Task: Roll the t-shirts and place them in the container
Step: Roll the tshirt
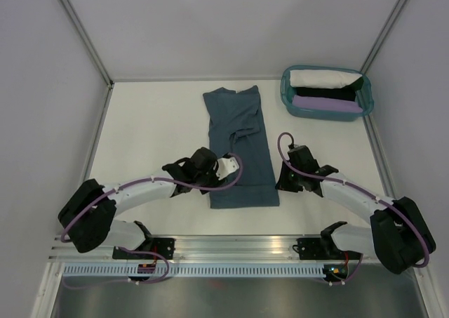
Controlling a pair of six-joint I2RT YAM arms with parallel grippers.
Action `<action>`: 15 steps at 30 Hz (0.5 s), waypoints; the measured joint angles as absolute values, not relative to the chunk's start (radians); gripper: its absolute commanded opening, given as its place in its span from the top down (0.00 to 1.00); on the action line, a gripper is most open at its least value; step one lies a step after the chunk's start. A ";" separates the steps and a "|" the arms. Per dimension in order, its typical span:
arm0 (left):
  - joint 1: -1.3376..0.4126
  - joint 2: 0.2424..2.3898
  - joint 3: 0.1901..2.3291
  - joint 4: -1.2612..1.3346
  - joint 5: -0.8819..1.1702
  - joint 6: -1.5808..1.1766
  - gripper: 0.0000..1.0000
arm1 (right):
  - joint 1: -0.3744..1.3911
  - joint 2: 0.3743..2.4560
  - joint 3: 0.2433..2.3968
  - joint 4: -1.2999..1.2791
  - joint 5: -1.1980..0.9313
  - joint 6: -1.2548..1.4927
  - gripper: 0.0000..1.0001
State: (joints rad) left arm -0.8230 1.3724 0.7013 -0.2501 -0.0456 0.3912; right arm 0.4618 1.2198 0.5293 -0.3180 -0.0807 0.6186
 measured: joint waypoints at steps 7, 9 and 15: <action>-0.843 1.247 0.763 -0.286 -0.004 0.393 0.43 | 0.461 1.107 0.632 -0.450 -0.022 0.560 0.63; -0.897 1.199 0.736 -0.285 0.030 0.420 0.41 | 0.461 1.086 0.645 -0.462 -0.034 0.559 0.63; -1.074 1.200 0.598 -0.281 0.082 0.552 0.36 | 0.461 1.082 0.632 -0.491 -0.114 0.562 0.63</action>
